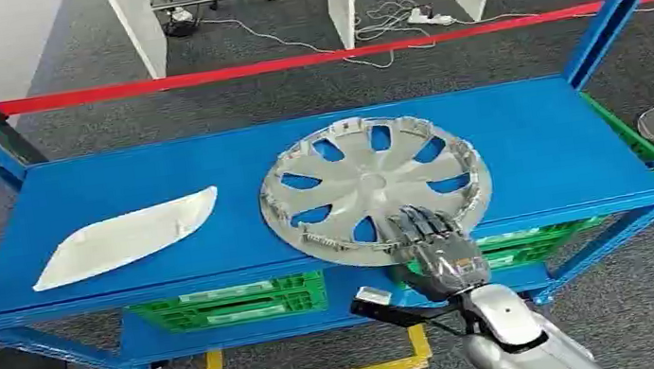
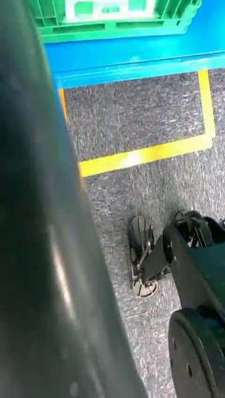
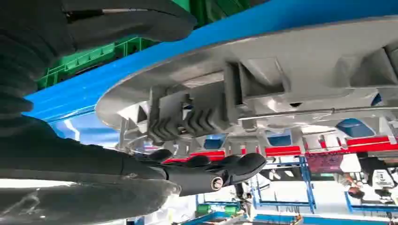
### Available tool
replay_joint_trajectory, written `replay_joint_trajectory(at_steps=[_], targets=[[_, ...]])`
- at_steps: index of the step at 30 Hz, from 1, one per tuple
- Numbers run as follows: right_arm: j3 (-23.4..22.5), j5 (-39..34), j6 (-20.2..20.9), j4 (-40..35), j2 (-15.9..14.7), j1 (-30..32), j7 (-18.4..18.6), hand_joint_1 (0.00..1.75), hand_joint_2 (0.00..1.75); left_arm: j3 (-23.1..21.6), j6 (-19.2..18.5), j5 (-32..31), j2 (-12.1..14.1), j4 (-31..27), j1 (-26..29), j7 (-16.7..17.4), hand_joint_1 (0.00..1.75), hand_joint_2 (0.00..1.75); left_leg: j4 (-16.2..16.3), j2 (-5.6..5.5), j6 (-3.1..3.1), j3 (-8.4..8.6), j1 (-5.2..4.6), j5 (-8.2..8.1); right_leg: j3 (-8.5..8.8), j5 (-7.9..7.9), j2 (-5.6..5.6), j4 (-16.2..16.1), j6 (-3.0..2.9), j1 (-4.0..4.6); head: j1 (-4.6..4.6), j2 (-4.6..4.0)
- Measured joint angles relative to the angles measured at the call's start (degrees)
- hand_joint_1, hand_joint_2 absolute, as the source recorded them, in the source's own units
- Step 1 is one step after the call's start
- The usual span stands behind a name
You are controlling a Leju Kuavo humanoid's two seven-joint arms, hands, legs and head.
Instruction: Take the parts from the cabinet and place them on the table.
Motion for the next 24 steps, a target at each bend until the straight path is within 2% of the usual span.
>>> replay_joint_trajectory(at_steps=[3,4,5,24], targets=[[0.0,-0.1,0.0,0.6,0.2,-0.4,0.0,0.87,1.75,0.0,0.0,0.0,0.0,0.0,0.0,0.0,0.00,0.00,0.0,0.00,0.00,0.00,0.00,0.00,0.00,0.00,-0.01,0.0,0.00,0.00,0.00,0.00],[0.0,-0.2,0.0,0.7,0.2,-0.5,0.0,1.43,1.75,0.0,0.0,0.0,0.0,0.0,0.0,0.0,0.00,0.00,0.0,0.00,0.00,0.00,0.00,0.00,0.00,0.00,0.00,0.0,0.00,0.00,0.00,0.00],[0.0,-0.2,0.0,0.9,0.2,-0.6,0.0,1.75,1.75,0.0,0.0,0.0,0.0,0.0,0.0,0.0,0.00,0.00,0.0,0.00,0.00,0.00,0.00,0.00,0.00,0.00,0.00,0.0,0.00,0.00,-0.02,0.00],[0.9,6.2,-1.1,-0.9,0.5,0.2,2.0,1.75,1.75,0.0,-0.3,0.0,-0.1,0.0,-0.1,-0.2,0.00,0.00,0.0,0.00,0.00,-0.01,0.00,0.00,-0.01,0.00,-0.01,0.0,0.00,0.00,0.00,0.00]])
